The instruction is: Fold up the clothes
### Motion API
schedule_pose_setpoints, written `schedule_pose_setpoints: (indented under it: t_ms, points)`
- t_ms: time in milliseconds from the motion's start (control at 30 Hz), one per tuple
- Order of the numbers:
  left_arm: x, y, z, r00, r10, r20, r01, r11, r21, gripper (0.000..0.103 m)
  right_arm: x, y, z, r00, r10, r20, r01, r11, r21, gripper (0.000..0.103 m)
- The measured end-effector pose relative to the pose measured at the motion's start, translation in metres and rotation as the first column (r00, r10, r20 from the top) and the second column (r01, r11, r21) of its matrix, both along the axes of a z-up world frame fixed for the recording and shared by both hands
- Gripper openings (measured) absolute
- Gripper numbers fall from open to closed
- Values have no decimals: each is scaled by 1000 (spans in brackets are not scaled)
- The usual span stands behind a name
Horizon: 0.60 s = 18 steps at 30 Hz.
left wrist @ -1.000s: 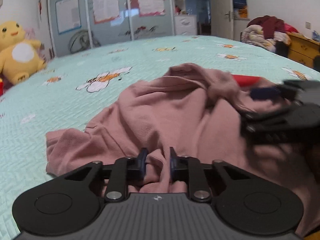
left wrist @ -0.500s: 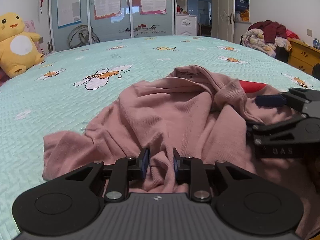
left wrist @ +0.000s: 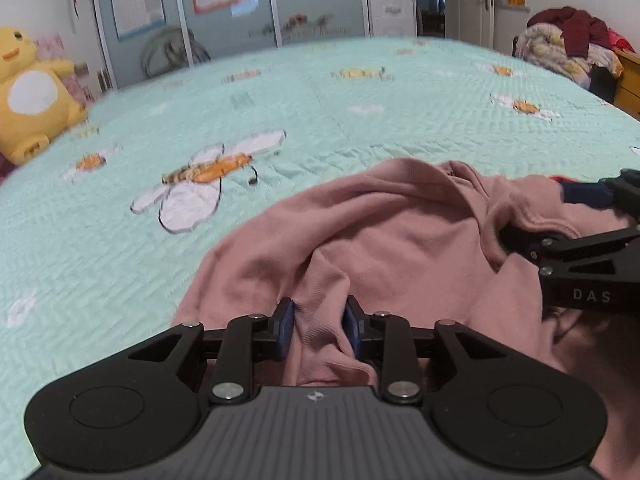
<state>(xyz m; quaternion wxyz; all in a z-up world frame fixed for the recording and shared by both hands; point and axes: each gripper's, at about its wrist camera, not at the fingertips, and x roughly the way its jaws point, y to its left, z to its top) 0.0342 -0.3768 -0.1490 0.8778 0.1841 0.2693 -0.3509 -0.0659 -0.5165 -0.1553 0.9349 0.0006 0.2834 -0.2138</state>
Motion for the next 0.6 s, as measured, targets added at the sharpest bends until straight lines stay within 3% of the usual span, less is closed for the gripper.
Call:
schedule_pose_setpoints:
  t_ms: [100, 167, 333, 467, 600]
  points:
    - [-19, 3, -4, 995, -1, 98, 2, 1000, -10, 31, -4, -11, -2, 1000, -4, 27, 2, 997, 71, 81]
    - [-24, 1, -2, 992, -3, 127, 2, 1000, 7, 31, -4, -9, -2, 1000, -6, 28, 4, 998, 60, 82]
    - [-26, 4, -1, 991, 5, 137, -5, 1000, -4, 34, -4, -6, 0, 999, -10, 33, 9, 999, 42, 82]
    - [-26, 6, 0, 987, 29, 156, -27, 1000, -11, 50, -5, -6, 2, 999, -19, 29, 18, 999, 33, 83]
    - [-18, 8, 0, 993, 27, 116, -24, 999, -29, 52, -7, -9, 4, 999, -33, 13, 32, 997, 77, 83]
